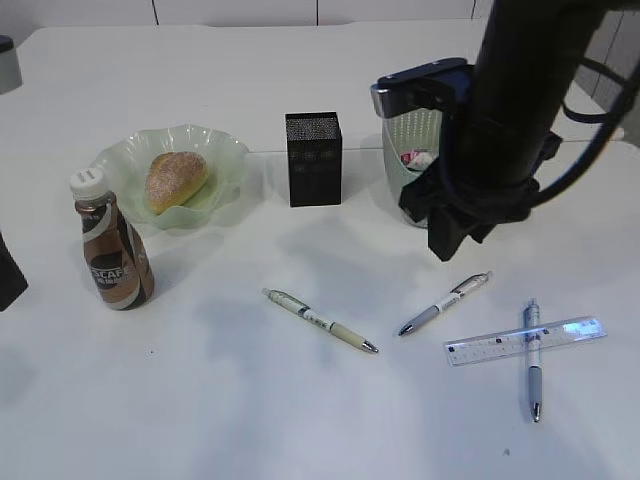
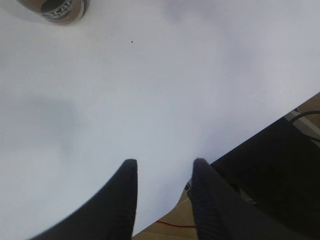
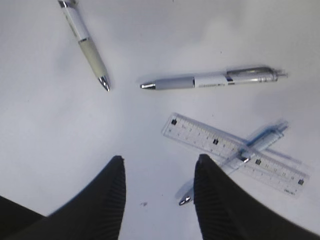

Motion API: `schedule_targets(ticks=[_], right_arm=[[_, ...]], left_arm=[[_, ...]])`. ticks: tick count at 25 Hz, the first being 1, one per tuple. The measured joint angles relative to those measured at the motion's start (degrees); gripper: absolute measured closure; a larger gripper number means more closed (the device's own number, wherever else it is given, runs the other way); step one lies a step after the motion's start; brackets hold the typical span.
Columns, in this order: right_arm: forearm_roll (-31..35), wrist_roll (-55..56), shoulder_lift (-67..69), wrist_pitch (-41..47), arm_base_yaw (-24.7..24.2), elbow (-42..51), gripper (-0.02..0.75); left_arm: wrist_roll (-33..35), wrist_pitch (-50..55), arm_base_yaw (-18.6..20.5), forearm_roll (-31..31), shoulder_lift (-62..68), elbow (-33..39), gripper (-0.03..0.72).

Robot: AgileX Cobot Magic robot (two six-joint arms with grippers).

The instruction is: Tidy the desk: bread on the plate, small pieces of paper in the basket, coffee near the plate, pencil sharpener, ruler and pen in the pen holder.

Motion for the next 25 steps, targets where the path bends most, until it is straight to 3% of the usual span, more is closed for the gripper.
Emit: schedule_targets(ticks=[5, 25], right_arm=[[-0.19, 0.13, -9.46, 0.00, 0.00, 8.27, 0.379], [-4.34, 2.99, -28.12, 0.23, 0.00, 24.43, 0.382]], left_arm=[[0.00, 0.00, 0.00, -0.13, 0.00, 0.00, 0.438], [0.00, 0.00, 0.00, -4.39, 0.00, 0.00, 0.438]])
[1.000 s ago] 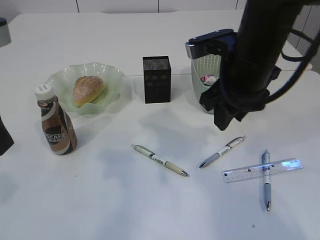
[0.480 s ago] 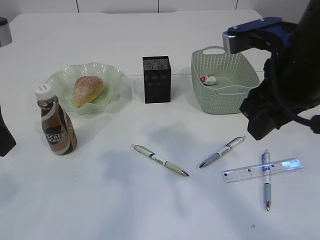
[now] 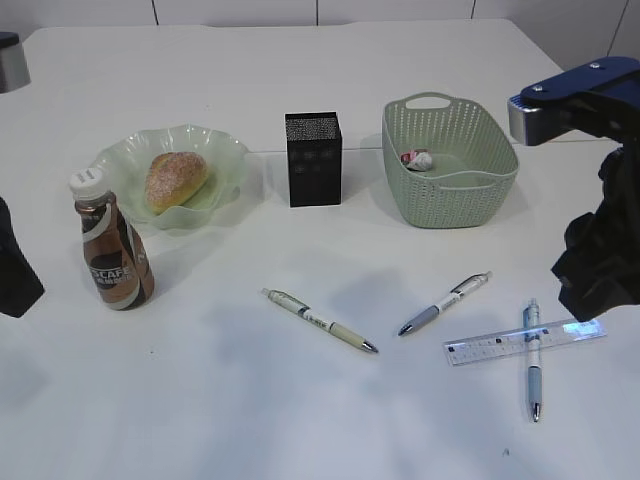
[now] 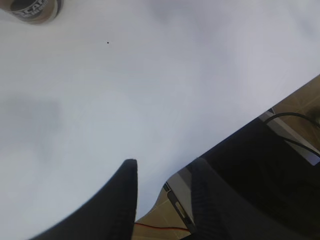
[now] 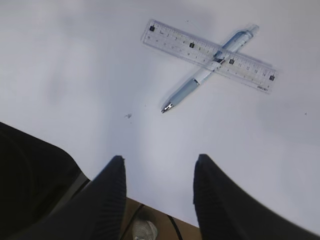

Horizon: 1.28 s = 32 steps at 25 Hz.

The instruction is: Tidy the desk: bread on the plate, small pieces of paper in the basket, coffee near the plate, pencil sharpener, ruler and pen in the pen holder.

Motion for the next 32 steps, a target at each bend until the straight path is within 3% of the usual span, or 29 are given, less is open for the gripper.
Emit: schedule_targets(ticks=[23, 32], right_arm=[[-3.30, 6.36, -0.67, 0.00, -0.15, 0.61, 0.383], [-3.65, 5.64, -0.70, 0.00, -9.16, 0.61, 0.384]], left_arm=[[0.00, 0.00, 0.00, -0.87, 0.00, 0.00, 0.438], [0.00, -0.11, 0.00, -1.39, 0.00, 0.00, 0.438]])
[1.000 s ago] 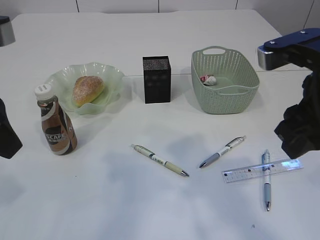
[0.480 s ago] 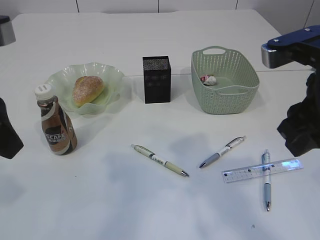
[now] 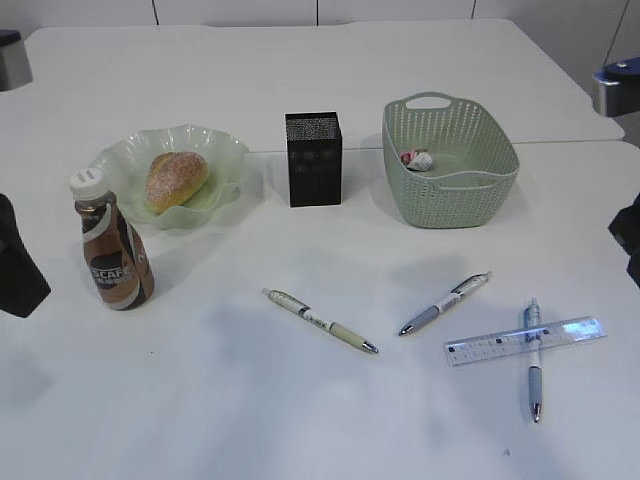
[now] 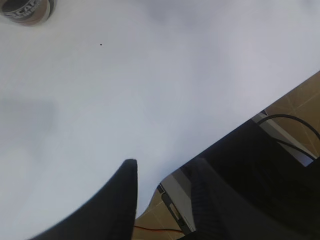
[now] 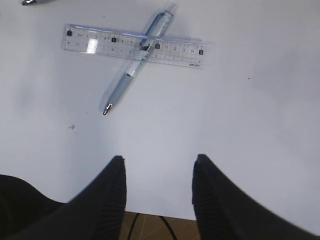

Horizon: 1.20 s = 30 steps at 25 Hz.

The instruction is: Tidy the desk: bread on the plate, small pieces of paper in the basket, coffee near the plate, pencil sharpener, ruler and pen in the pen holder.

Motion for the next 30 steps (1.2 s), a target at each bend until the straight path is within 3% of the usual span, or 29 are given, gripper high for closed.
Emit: schedule_targets(ticks=[7, 30], right_arm=[[-0.74, -0.22, -0.10, 0.00, -2.99, 0.00, 0.383], [0.77, -2.90, -0.10, 0.00, -4.29, 0.00, 0.384]], left_arm=[[0.40, -0.10, 0.00, -1.06, 0.00, 0.00, 0.438], [1.24, -2.84, 0.00, -1.60, 0.00, 0.00, 0.438]])
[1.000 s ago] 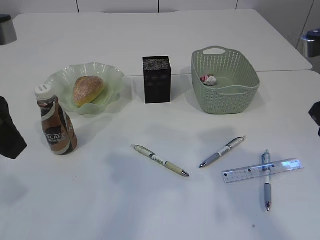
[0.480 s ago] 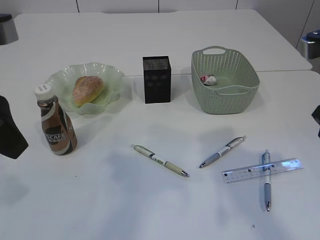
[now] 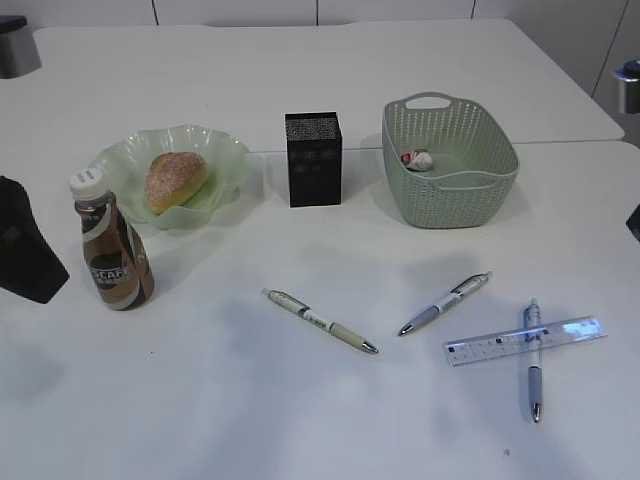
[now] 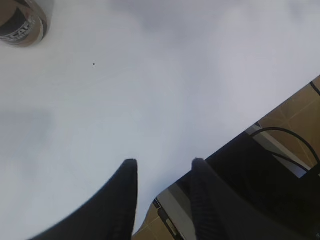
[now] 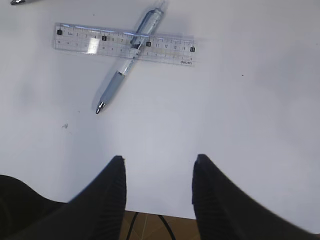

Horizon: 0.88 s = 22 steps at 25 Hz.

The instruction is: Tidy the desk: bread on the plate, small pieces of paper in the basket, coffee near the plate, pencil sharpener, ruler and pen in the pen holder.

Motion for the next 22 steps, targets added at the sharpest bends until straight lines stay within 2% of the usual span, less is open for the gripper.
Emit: schedule_targets(ticks=[7, 12, 22], right_arm=[[0.13, -2.04, 0.00, 0.00, -0.10, 0.00, 0.384], [-0.06, -11.19, 0.00, 0.00, -0.10, 0.00, 0.384], [-1.19, -21.35, 0.00, 0.00, -0.10, 0.00, 0.384]], left_arm=[[0.07, -0.50, 0.00, -0.13, 0.00, 0.00, 0.438], [0.07, -0.83, 0.00, -0.13, 0.20, 0.00, 0.438], [0.21, -0.92, 0.00, -0.26, 0.20, 0.00, 0.438]])
